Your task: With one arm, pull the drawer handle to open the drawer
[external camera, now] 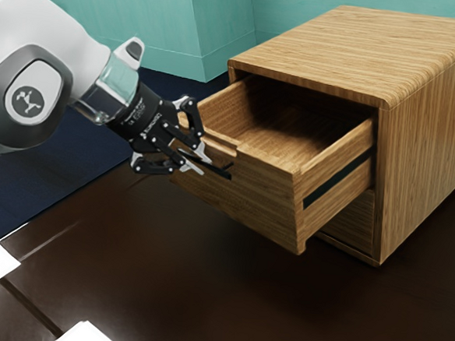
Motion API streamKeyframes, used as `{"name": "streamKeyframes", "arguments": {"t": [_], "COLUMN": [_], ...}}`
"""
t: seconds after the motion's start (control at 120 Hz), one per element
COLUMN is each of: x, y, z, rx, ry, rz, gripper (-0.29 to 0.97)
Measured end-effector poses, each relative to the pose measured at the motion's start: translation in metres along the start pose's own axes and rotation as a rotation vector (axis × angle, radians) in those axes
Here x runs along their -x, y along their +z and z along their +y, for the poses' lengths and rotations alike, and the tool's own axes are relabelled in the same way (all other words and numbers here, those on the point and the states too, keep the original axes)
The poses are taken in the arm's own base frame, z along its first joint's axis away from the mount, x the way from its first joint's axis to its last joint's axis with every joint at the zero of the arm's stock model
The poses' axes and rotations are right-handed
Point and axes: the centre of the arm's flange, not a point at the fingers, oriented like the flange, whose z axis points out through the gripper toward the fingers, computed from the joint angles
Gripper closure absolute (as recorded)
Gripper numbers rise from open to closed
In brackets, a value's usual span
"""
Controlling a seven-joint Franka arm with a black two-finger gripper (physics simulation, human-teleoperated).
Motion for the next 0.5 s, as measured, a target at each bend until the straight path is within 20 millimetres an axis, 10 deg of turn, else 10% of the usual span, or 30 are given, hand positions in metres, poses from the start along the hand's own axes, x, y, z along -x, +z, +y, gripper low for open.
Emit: {"name": "streamKeyframes", "arguments": {"t": [0.333,0.5], "x": [0.016,0.069], "y": [-0.035,-0.192], "z": [-0.013,-0.048], "rx": [0.039,0.171], "ry": [0.019,0.110], "rz": [-0.013,0.072], "gripper": [0.66,0.35]}}
